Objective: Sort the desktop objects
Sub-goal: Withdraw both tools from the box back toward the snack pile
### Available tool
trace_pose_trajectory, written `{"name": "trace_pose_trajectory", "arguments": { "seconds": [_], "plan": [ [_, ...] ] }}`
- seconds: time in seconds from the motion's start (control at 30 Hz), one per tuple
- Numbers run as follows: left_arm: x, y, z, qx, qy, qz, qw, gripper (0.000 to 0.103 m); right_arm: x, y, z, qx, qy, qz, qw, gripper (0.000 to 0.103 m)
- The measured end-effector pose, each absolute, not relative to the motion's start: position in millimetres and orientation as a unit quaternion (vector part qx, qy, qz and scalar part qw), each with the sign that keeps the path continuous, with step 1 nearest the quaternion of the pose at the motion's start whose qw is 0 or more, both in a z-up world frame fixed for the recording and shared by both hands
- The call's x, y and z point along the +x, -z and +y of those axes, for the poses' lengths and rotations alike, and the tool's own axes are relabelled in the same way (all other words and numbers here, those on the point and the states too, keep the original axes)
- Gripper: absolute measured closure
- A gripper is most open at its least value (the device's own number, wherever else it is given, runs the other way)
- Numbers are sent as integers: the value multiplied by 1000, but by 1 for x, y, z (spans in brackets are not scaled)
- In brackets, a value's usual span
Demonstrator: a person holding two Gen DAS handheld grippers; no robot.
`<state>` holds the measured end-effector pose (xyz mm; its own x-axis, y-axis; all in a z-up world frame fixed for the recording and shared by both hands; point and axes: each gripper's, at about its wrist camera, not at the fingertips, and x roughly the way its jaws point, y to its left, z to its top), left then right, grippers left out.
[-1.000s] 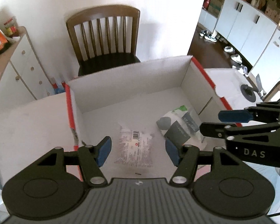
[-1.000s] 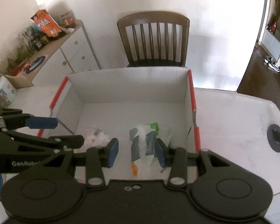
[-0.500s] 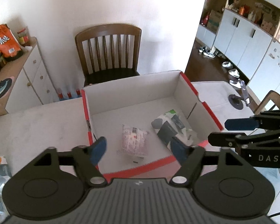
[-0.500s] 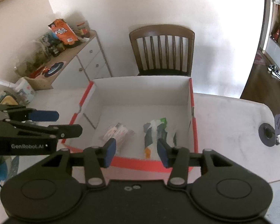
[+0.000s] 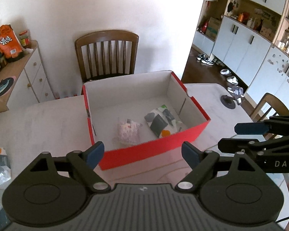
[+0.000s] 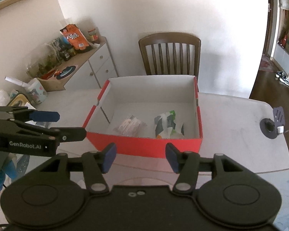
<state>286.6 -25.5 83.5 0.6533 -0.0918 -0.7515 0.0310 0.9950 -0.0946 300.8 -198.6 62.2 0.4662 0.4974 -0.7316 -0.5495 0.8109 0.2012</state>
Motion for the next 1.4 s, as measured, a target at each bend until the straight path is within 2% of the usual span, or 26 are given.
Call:
{"name": "trace_pose_trajectory", "arguments": {
  "seconds": [0.1,0.13,0.43,0.77,1.4],
  "plan": [
    [275,-85,-26,-39,36,411,910,2,288,-66,-203,-29,-308,409,858,43],
    [271,-86,-26,-39,37,408,911,1,284,-68,-203,-28,-309,407,859,42],
    [234,-85,-22,-42,40,396,917,0,245,-74,-209,-32,-324,380,866,38],
    [196,-77,-18,-41,33,382,923,0,211,-60,-221,-24,-308,384,870,37],
    [147,-19,-1,-59,27,415,908,0,158,14,-233,-34,-276,436,856,37]
  ]
}}
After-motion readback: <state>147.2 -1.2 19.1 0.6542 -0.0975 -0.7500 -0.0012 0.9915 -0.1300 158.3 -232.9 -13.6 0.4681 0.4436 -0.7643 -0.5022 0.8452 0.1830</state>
